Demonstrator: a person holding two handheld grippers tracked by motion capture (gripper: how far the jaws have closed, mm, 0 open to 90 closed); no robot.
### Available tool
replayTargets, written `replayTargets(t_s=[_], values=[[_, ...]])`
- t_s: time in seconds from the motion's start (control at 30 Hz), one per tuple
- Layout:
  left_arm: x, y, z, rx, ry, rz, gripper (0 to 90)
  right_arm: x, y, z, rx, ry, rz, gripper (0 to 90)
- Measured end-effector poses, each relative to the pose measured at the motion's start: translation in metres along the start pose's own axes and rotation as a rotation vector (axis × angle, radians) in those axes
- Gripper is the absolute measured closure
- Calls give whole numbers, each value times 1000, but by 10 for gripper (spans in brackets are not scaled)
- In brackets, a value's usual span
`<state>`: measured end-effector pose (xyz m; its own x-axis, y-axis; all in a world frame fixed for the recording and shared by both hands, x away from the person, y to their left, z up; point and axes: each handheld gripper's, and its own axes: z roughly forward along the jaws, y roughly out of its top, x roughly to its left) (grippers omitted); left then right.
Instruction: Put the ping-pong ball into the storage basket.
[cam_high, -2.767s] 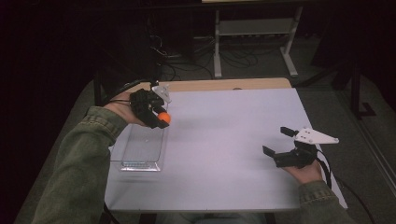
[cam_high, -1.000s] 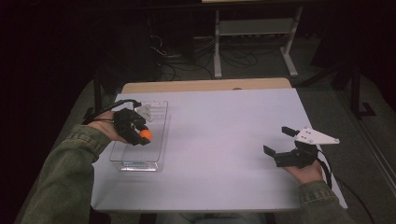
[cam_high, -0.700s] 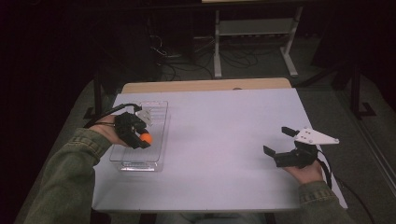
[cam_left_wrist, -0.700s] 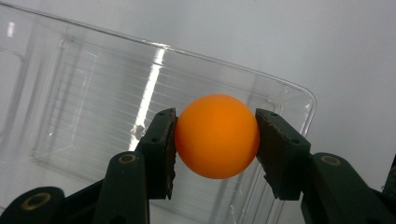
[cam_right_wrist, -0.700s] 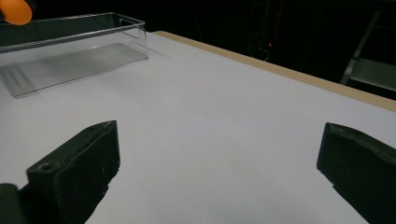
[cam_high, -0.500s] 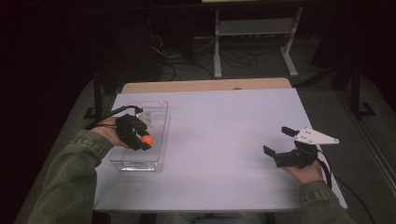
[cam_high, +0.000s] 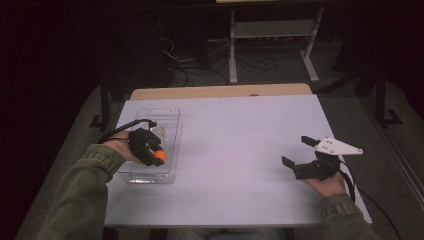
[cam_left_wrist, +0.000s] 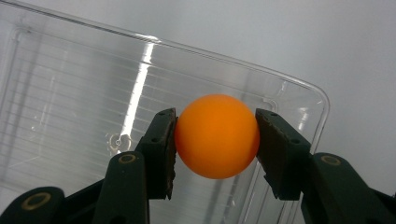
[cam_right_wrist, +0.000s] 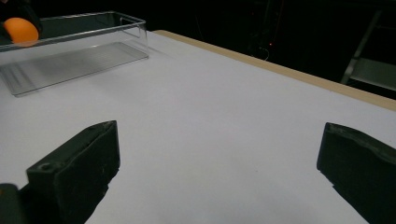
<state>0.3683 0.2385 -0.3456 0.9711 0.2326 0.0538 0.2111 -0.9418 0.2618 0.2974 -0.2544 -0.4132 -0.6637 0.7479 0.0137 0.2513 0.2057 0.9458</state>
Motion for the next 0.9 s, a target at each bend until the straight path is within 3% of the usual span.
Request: replayTargets(t_s=[0.9], values=[[2, -8, 31, 37, -49, -22, 504, 1, 0, 0, 7, 4, 1, 0]])
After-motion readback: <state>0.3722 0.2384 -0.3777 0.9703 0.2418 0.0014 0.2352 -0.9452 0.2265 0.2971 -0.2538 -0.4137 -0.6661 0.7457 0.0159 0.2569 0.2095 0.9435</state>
